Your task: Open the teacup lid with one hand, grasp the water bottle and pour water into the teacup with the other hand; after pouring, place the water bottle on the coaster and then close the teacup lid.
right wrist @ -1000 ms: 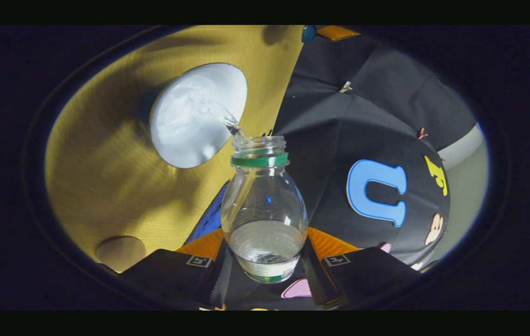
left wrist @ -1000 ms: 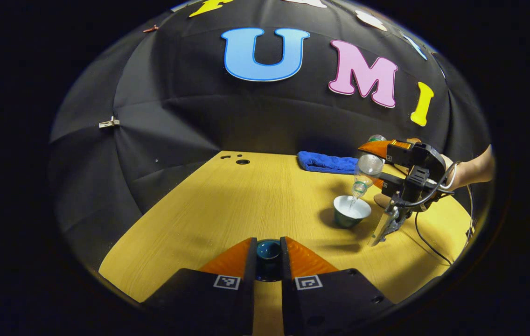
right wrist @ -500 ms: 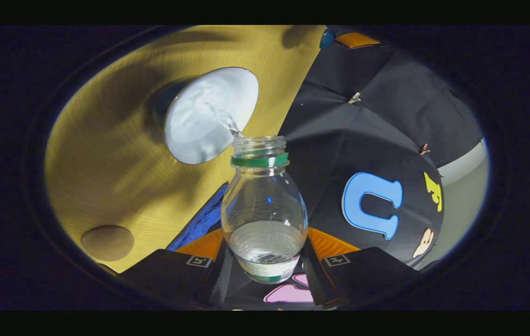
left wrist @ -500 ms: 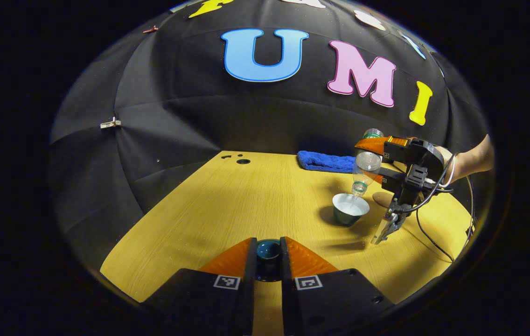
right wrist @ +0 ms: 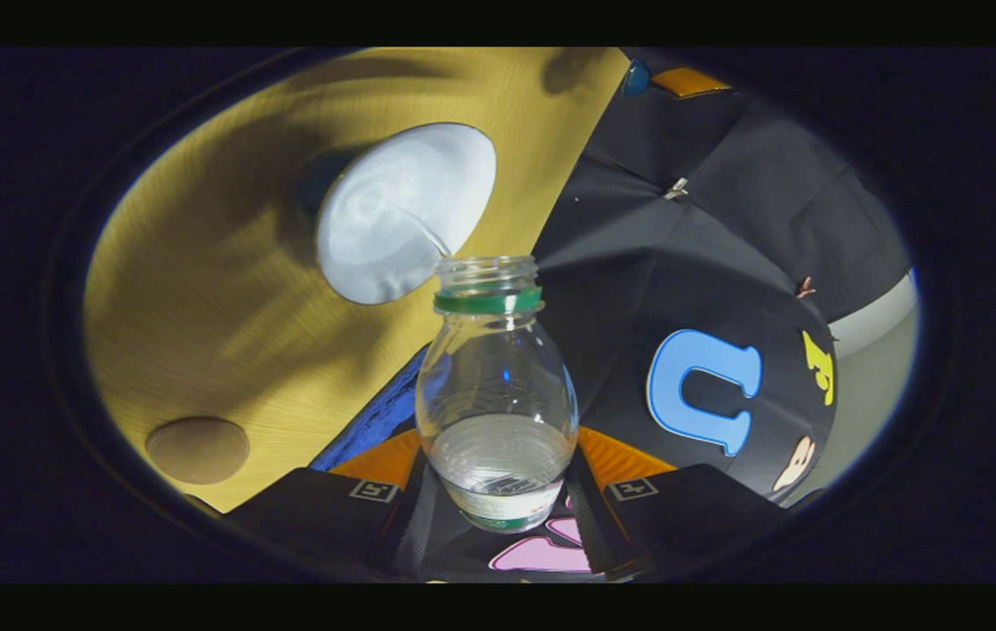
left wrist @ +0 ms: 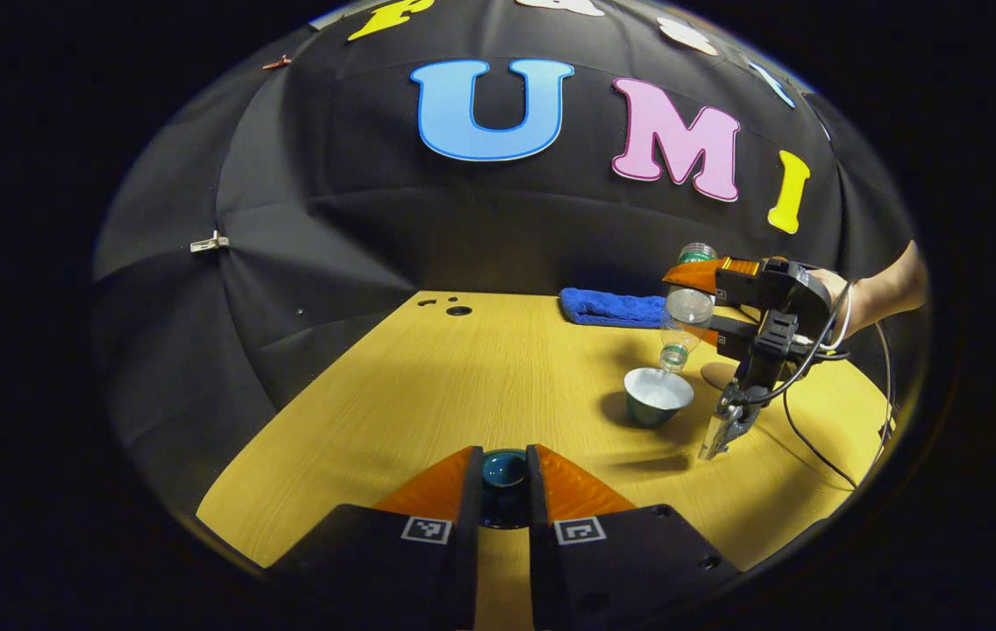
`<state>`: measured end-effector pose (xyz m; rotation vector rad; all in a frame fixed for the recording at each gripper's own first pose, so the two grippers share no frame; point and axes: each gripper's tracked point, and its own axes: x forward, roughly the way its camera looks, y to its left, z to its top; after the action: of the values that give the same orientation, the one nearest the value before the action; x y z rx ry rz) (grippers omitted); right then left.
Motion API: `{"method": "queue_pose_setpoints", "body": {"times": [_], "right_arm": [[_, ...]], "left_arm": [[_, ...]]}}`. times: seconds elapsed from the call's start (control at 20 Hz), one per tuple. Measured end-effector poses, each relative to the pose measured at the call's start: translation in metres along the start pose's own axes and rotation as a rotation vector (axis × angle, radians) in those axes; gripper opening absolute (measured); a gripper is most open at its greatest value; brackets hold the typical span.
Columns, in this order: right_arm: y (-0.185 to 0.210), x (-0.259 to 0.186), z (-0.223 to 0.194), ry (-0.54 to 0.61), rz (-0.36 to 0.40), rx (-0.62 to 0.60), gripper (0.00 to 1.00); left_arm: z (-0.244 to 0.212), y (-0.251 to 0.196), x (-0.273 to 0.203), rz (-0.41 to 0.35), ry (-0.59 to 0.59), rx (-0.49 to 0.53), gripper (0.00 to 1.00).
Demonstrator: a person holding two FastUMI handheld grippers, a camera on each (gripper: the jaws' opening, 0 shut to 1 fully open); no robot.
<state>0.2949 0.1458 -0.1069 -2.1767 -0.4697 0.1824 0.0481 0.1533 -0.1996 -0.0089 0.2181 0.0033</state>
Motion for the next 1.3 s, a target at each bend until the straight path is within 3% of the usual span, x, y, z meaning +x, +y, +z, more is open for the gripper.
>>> {"method": "queue_pose_setpoints", "body": {"times": [0.45, 0.7, 0.95, 1.2, 1.3], "right_arm": [[0.007, -0.001, 0.002, 0.0, 0.021, 0.021, 0.71], [0.016, -0.01, -0.002, 0.053, 0.063, 0.14, 0.71], [0.028, -0.025, -0.013, 0.18, 0.153, 0.425, 0.71], [0.031, -0.048, -0.032, 0.335, 0.227, 0.922, 0.69], [0.025, -0.056, -0.048, 0.377, 0.218, 1.075, 0.72]], "left_arm": [[0.001, -0.004, 0.001, 0.011, -0.003, -0.005, 0.28], [-0.004, -0.005, 0.0, 0.017, 0.003, -0.005, 0.28], [-0.003, -0.01, -0.003, 0.016, 0.002, 0.003, 0.28], [0.005, -0.018, -0.005, 0.013, -0.013, 0.027, 0.28], [0.01, -0.025, -0.006, 0.008, -0.021, 0.02, 0.28]]}}
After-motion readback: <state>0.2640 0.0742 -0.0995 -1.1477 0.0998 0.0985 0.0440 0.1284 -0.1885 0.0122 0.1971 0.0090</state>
